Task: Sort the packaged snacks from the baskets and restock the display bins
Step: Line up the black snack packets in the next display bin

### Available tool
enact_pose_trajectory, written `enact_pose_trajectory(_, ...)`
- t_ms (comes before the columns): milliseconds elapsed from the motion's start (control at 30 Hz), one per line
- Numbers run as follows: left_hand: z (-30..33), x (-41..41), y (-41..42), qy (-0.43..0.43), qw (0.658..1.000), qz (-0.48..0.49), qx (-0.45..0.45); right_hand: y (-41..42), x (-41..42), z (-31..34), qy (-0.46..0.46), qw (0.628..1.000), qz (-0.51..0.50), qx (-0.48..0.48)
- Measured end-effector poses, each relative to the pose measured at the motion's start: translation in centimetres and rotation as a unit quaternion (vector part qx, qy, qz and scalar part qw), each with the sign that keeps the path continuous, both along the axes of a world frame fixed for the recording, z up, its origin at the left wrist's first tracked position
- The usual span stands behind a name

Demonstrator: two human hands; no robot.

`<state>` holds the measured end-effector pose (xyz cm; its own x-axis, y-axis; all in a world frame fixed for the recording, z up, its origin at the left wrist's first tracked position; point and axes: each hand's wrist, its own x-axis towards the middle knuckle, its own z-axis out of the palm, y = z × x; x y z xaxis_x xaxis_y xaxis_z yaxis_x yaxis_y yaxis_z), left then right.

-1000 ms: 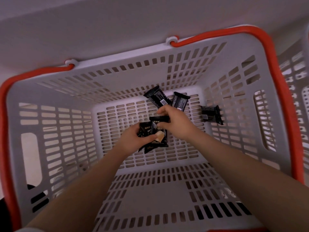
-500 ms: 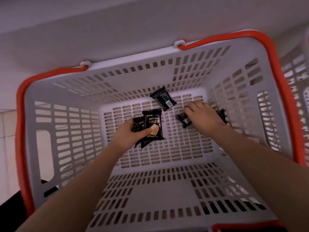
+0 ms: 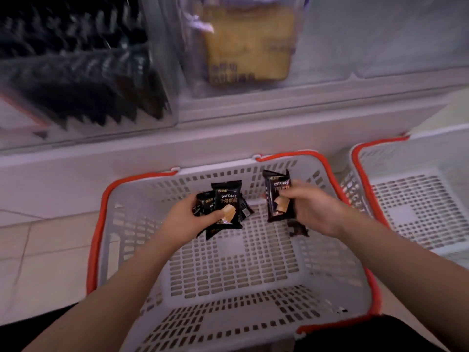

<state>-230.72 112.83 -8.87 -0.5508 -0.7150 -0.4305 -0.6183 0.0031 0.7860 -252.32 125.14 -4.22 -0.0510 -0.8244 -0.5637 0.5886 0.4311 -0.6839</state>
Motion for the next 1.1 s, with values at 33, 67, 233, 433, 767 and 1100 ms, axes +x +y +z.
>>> enact_pose_trajectory(33,1.4,0.1,-0.2,0.002,1.000,-0.009,-0.024,0.1,0.2,1.5,0.043,0.999,0.008,-0.016)
enact_pose_trajectory(67,2.8,0.2,-0.3,0.004,0.998,-0.019,-0.055,0.2,0.7,3.0,0.077,0.996,0.020,-0.032)
enact_pose_trajectory(233,9.9,2.3,-0.6,0.042,0.981,-0.031,-0.189,-0.4,4.5,9.5,0.148,0.983,0.039,-0.101)
enact_pose_trajectory(433,14.0,4.9,0.0,0.112,0.973,-0.009,-0.204,-2.3,10.8,12.3,0.266,0.958,0.021,-0.105)
enact_pose_trajectory(767,16.7,6.4,0.8,0.210,0.974,-0.005,-0.084,-2.0,12.7,12.6,0.160,0.962,-0.159,-0.151)
enact_pose_trajectory(1100,18.1,6.7,1.1,0.324,0.945,-0.041,0.001,-2.5,15.1,11.6,0.349,0.911,-0.141,-0.167)
